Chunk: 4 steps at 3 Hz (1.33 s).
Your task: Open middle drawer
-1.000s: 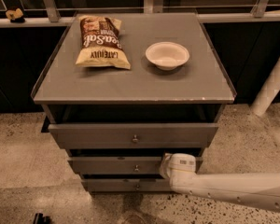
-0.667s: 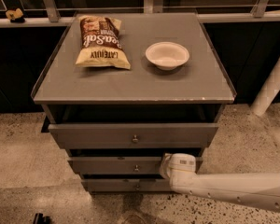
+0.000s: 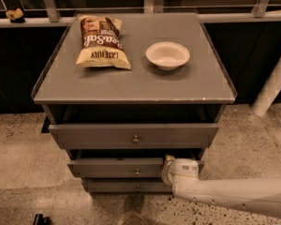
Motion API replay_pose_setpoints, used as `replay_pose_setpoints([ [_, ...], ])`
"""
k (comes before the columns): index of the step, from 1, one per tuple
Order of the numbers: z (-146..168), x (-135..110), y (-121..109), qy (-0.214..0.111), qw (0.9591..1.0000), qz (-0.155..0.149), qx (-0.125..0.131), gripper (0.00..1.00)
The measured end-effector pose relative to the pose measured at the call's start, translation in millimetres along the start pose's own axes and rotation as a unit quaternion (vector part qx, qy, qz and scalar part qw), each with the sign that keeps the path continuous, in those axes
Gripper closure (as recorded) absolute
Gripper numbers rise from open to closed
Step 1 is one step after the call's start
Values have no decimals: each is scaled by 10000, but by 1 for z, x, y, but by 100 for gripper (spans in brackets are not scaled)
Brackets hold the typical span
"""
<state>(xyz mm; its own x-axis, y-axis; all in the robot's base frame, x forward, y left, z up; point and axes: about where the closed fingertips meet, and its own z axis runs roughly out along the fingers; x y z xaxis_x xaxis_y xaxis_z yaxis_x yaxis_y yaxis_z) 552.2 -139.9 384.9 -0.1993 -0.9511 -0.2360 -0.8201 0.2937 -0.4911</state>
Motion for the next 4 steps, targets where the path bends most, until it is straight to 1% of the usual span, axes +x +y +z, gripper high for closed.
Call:
replay_pose_setpoints([
  [2,-7,3,4,20,10000,-22,-22,100],
  [3,-18,7,5,76,10000,-12,18,100],
  [4,-17,6,6,34,10000,-35,56,100],
])
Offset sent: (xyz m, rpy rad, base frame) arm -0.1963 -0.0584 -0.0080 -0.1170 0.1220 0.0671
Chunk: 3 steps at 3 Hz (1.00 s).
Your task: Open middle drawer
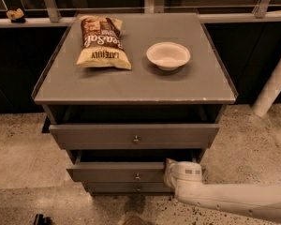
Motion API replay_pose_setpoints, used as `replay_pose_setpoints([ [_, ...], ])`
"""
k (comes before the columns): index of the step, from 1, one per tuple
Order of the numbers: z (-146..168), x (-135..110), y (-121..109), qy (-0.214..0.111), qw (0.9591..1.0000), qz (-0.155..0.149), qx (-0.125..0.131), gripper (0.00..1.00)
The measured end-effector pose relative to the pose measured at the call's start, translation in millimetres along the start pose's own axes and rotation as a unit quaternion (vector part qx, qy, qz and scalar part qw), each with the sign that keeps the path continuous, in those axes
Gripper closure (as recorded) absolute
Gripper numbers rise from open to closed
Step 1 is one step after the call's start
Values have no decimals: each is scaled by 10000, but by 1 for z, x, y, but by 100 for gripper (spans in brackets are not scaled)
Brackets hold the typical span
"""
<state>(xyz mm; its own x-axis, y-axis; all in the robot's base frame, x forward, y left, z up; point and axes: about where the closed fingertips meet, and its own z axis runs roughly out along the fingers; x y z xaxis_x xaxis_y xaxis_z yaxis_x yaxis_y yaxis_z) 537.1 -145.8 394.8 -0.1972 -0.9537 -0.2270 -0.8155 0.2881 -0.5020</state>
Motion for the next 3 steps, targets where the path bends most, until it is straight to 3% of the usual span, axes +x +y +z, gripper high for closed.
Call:
replay_pose_setpoints([
  [1,-1,1,12,-7,10000,54,-8,100],
  [3,-4,2,15,-14,10000,49,2,100],
])
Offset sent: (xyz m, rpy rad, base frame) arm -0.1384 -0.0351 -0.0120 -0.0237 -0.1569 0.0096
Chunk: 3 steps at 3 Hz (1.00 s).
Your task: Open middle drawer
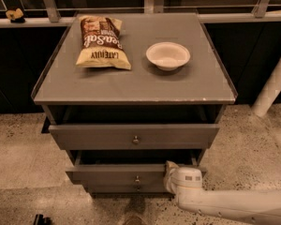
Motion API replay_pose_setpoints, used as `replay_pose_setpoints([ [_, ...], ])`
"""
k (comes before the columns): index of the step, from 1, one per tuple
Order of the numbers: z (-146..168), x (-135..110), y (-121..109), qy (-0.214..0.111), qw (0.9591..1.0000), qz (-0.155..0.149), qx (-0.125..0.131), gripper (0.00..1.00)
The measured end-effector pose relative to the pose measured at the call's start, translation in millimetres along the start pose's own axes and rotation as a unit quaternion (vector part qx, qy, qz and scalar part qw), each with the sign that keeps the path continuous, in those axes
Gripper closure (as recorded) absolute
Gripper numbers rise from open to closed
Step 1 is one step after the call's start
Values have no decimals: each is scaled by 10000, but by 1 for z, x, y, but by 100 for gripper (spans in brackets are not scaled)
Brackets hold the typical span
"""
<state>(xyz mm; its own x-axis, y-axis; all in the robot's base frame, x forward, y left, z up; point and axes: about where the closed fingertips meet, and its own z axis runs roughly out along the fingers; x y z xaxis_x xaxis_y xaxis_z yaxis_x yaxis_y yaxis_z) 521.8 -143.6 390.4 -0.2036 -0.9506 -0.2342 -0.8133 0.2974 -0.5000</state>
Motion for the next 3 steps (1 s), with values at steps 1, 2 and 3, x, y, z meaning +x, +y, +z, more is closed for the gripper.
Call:
replay_pose_setpoints([
  [1,-6,-4,-3,-56,10000,-3,68,100],
  [2,-15,-9,-3,-138,9998,84,63,100],
  [3,-15,-9,-3,-138,9998,84,63,100],
])
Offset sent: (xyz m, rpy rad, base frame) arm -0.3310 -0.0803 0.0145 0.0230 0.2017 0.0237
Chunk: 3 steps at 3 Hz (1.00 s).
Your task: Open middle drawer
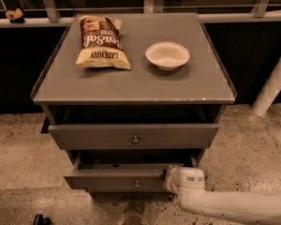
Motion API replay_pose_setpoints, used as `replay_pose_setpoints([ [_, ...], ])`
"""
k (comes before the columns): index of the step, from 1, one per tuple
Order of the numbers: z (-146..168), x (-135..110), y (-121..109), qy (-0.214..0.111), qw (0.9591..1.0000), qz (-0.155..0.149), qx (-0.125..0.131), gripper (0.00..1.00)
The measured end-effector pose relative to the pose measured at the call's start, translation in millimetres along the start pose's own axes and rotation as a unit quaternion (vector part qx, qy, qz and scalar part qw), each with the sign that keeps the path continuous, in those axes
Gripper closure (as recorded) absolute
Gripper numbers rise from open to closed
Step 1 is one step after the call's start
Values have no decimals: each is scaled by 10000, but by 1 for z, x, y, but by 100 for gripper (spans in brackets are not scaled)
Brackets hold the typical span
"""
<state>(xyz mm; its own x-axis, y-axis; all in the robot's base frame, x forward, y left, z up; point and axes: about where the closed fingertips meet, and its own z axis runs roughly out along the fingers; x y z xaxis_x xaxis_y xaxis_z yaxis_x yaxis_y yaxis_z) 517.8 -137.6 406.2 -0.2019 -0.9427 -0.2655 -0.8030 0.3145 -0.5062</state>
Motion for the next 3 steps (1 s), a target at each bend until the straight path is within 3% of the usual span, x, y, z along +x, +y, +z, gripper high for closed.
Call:
replay_pose_setpoints([
  [2,-16,14,24,48,9999,69,145,100],
  [3,-19,14,24,49,9999,69,145,100],
])
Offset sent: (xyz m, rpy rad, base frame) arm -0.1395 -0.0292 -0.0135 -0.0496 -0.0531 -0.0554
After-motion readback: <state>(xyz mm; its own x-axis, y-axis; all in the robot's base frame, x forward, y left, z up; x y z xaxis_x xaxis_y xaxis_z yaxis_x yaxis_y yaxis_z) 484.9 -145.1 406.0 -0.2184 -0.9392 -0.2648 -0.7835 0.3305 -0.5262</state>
